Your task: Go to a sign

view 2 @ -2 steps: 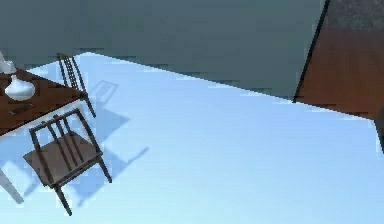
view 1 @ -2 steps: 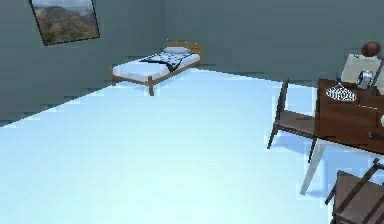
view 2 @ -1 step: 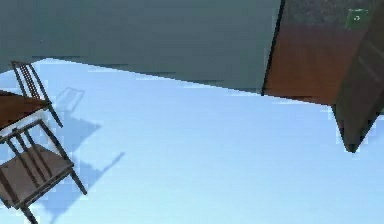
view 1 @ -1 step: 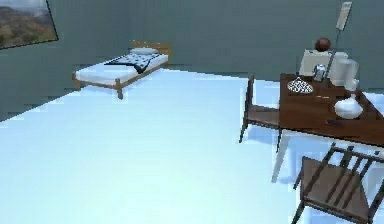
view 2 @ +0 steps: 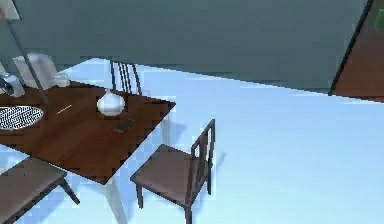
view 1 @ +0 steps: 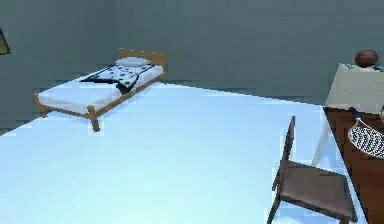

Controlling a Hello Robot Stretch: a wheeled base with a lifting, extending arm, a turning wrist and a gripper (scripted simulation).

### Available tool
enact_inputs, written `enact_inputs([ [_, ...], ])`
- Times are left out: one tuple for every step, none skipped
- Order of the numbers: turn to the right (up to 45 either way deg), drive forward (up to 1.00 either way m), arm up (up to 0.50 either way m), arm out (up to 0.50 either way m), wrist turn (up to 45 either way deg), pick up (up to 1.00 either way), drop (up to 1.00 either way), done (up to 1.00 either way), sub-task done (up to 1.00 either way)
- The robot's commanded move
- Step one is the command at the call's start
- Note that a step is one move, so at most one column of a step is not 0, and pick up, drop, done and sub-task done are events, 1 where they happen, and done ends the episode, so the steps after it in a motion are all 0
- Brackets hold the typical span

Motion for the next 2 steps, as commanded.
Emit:
enact_inputs([
  [0.0,0.55,0.0,0.0,0.0,0.0,0.0,0.0,0.0],
  [45.0,0.0,0.0,0.0,0.0,0.0,0.0,0.0,0.0],
])
